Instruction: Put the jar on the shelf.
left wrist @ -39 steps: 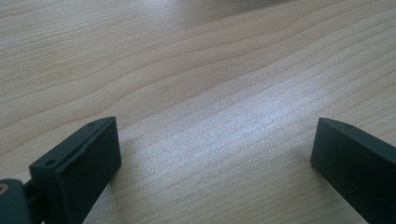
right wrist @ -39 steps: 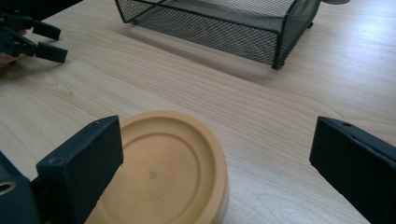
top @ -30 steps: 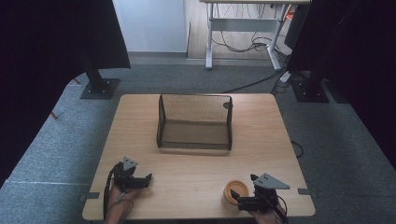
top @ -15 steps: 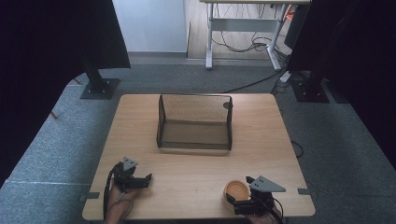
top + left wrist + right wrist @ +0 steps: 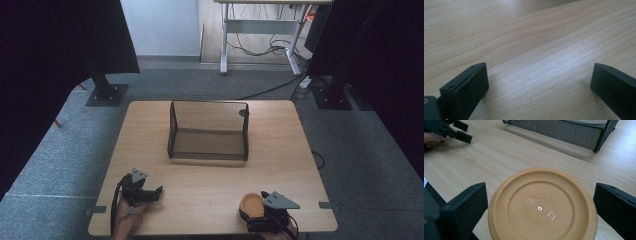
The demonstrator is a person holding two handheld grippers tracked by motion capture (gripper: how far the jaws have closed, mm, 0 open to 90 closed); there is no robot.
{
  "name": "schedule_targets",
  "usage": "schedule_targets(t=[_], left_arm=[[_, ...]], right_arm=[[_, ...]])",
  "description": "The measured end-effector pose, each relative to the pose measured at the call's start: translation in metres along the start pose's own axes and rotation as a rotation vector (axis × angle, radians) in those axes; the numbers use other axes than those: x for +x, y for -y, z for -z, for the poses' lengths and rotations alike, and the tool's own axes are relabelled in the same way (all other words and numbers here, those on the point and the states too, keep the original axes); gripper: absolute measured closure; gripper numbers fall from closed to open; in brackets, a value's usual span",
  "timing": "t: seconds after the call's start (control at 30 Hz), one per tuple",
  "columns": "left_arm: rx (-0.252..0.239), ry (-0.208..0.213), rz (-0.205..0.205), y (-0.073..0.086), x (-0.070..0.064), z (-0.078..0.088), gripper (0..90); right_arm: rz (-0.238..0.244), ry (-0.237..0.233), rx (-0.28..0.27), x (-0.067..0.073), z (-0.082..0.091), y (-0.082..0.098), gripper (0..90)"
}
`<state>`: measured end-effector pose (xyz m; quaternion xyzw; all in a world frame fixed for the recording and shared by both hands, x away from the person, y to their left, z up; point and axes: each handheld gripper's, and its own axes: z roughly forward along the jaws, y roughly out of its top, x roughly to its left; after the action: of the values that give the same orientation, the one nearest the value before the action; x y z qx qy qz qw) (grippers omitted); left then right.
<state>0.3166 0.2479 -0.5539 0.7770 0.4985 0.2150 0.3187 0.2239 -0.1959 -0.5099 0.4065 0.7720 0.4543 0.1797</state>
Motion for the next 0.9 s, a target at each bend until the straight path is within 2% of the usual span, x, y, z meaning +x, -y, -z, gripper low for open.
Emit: schedule_targets(t=[0.9], left_arm=[[0.000, 0.000, 0.000, 0.000, 0.000, 0.000, 1.4]], right_arm=[[0.040, 0.063, 0.015, 0.004, -0.012, 0.019, 0.6]])
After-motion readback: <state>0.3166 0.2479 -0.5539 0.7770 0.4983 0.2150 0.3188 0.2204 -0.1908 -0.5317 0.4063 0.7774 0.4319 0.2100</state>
